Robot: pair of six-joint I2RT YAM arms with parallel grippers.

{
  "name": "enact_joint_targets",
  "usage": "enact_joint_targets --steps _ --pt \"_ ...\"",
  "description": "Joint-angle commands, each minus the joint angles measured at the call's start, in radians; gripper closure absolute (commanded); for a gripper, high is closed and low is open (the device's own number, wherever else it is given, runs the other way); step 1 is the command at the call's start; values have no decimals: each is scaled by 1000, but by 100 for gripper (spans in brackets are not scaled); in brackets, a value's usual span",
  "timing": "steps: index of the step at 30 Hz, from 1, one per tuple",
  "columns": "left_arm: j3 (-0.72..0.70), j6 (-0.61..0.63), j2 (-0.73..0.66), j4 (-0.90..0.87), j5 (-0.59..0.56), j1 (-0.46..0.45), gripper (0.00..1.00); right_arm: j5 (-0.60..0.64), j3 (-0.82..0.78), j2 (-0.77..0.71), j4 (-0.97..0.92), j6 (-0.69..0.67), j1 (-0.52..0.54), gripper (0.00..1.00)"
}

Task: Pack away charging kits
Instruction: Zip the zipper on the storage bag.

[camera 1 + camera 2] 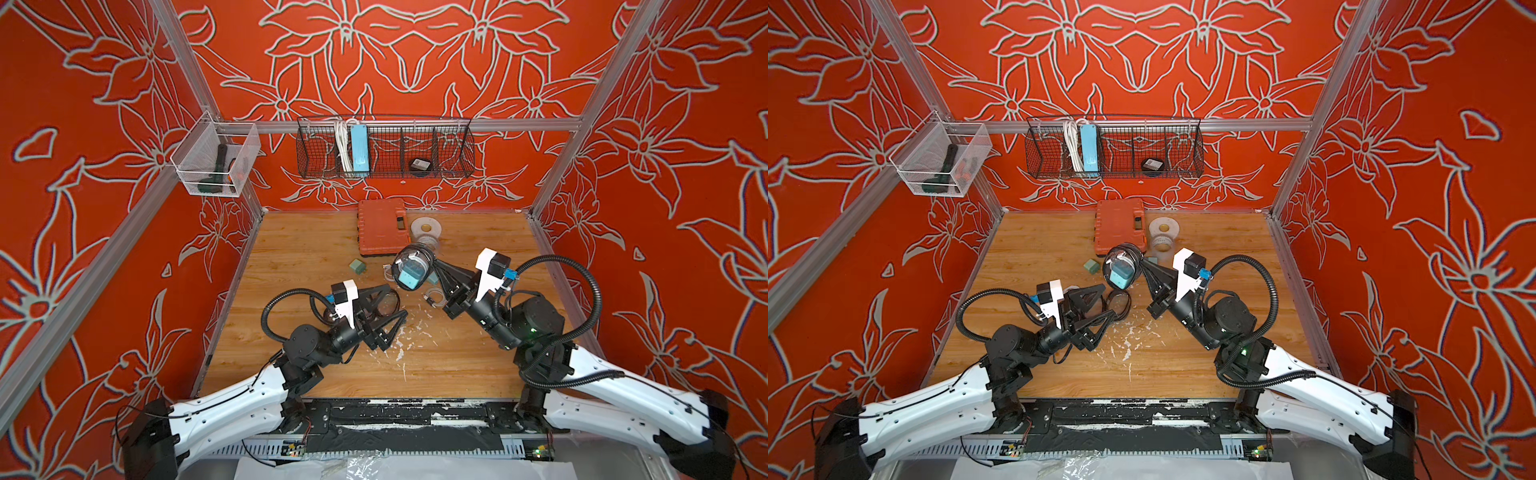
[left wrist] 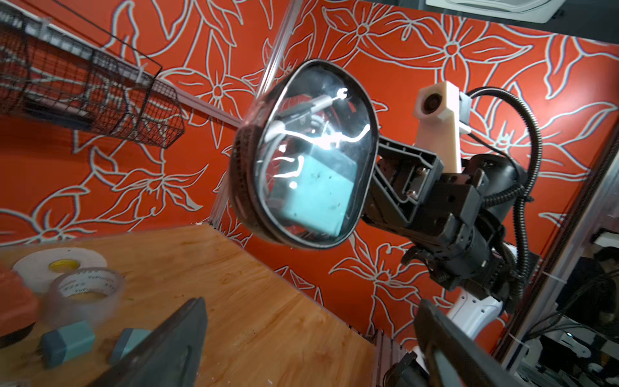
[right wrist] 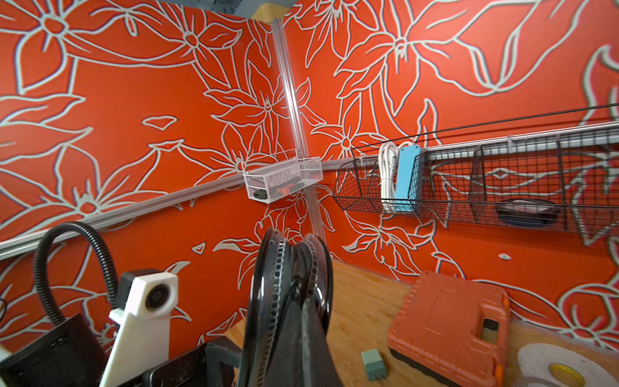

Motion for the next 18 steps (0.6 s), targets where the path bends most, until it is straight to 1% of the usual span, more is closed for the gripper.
enact_joint_targets --steps 1,5,8,10,15,18 --pt "64 -41 32 145 177 39 8 -98 41 6 74 -11 -2 100" --pt "84 -185 86 245 301 130 5 -147 46 29 102 -19 -2 100" --pt "101 -245 125 274 333 150 4 -168 45 41 125 -7 -2 100" --pt "112 -263 144 296 359 152 4 -178 46 49 138 1 -1 100" --pt "141 -281 156 296 360 152 3 -178 49 78 164 4 -2 100" --pt "121 -304 171 323 353 155 3 -177 56 81 170 6 -2 100"
